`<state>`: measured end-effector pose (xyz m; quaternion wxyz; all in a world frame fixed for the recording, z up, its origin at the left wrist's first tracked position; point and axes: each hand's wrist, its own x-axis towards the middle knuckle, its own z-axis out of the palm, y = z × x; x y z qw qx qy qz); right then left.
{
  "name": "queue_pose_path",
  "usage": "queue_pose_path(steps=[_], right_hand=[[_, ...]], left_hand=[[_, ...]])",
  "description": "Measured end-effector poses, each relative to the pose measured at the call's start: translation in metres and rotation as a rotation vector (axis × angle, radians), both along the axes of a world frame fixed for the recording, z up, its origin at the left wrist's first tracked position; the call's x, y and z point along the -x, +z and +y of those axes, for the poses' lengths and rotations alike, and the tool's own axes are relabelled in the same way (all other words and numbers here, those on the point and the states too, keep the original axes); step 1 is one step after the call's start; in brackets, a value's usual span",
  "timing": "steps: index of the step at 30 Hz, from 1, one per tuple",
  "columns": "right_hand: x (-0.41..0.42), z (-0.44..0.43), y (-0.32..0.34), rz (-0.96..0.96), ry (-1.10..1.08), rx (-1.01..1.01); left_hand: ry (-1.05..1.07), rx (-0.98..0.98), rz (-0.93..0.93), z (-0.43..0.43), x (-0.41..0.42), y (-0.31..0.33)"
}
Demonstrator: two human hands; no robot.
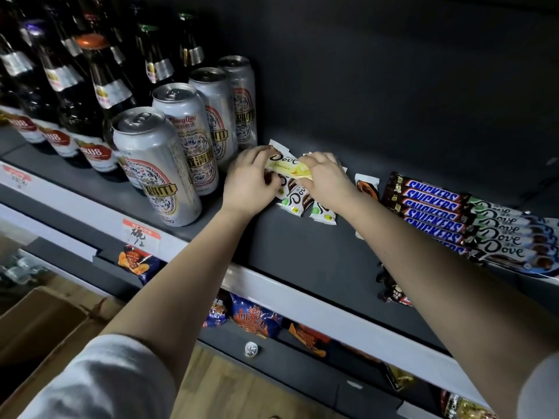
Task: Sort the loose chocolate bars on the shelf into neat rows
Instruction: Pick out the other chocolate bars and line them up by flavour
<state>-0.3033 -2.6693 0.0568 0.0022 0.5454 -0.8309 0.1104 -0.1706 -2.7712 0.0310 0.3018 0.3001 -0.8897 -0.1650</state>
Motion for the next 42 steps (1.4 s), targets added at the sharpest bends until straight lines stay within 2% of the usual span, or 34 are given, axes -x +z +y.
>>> queue_pose_path(steps=[3, 12, 23, 30, 35, 42], right_hand=[[-0.008, 0.009, 0.005, 0.047, 0.077, 0.029], [-0.005, 0.029, 0.015, 0.226, 0.110, 0.072], [0.020, 0.091, 0.039, 0.102, -0.019, 0.342], [0.052, 0.178, 0.052, 0.180, -0.172, 0.396], [0.088, 0.267, 0.061, 0.166, -0.286, 0.459], [0.132, 0.390, 0.049, 0.276, -0.418, 0.420]], left_hand=[[-0.027, 0.062, -0.043, 0.004, 0.000, 0.000], [-0.070, 0.228, -0.104, 0.014, -0.004, 0.009], [-0.137, 0.291, 0.029, 0.061, 0.025, 0.053], [-0.211, 0.282, 0.085, 0.132, 0.080, 0.066], [-0.293, 0.238, 0.091, 0.207, 0.135, 0.077], [-0.459, 0.198, 0.147, 0.313, 0.200, 0.069]])
